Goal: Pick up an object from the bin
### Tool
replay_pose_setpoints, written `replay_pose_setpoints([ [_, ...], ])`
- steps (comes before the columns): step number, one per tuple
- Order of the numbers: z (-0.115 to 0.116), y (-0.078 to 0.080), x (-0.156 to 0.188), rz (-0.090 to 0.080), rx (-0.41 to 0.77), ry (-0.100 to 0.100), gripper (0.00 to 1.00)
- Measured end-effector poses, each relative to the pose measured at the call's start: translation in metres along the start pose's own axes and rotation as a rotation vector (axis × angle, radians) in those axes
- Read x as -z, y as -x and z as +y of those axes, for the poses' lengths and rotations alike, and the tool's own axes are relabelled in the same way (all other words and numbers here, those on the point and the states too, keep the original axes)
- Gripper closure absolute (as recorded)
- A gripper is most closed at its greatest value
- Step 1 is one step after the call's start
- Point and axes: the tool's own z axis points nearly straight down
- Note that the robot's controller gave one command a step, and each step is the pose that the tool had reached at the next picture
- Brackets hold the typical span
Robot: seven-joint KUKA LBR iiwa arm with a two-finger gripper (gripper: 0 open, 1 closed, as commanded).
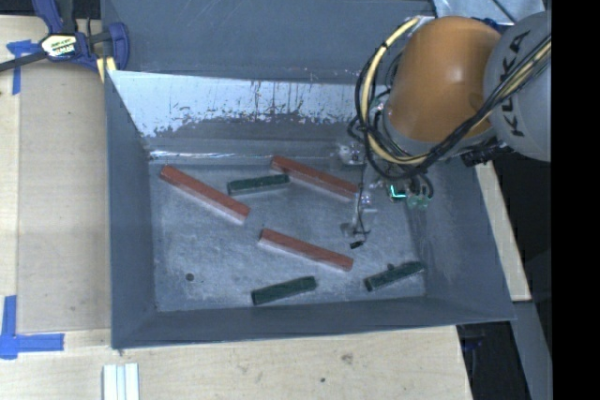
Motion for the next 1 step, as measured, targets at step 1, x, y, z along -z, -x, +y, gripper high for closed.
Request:
replay_pose_setpoints([
  [1, -0.0325, 0.0371, -0.1088, -0.002, -0.195, 0.000, 0.00],
])
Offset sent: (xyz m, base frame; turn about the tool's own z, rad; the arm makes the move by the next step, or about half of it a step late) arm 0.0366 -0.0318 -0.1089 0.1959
